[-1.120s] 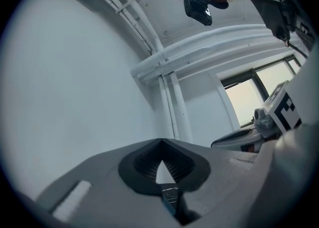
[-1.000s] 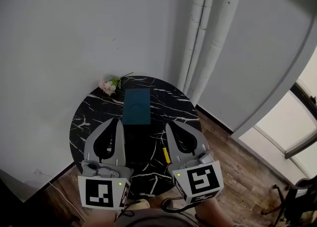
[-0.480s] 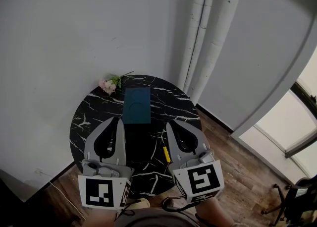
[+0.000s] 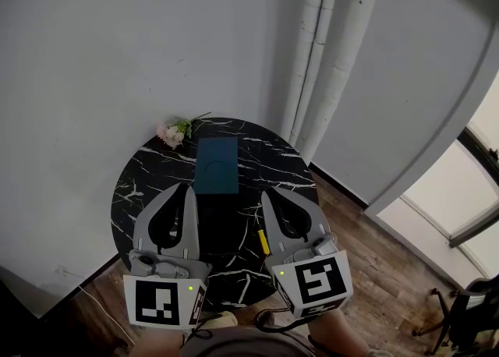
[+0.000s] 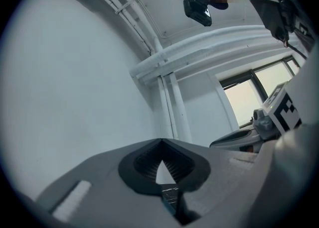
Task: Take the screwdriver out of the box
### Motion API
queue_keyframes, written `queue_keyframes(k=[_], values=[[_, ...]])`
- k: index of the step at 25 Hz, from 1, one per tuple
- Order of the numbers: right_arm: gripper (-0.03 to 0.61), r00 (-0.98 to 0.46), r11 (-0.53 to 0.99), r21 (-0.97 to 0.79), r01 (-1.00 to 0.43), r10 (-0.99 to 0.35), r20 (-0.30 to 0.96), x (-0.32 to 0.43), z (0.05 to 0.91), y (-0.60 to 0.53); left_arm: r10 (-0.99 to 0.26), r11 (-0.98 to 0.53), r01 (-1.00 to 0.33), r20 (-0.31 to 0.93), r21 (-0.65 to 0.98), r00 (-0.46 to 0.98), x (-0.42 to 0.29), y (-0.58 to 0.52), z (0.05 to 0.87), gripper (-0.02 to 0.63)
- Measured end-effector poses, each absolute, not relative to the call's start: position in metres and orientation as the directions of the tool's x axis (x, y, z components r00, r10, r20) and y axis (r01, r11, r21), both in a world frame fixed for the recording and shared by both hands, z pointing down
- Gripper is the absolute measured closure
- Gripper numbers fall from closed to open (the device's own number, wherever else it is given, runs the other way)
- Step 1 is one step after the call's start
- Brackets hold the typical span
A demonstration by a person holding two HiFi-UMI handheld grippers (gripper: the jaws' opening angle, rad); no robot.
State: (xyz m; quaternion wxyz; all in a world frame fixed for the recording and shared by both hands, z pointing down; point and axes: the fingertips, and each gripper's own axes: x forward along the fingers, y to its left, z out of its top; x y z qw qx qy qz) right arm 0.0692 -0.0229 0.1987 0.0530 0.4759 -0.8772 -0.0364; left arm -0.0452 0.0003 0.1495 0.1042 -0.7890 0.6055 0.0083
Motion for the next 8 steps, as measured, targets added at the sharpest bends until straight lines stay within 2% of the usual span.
queue_keyframes(k=[8], values=[[0.554, -0.542, 0.544, 0.121, -0.831, -0.839, 0.052, 0.0667, 0.1946, -0.0228, -0.952, -0.247, -0.957, -0.147, -0.154, 0.270, -0.0473, 0.0012, 0.1457, 0.614]])
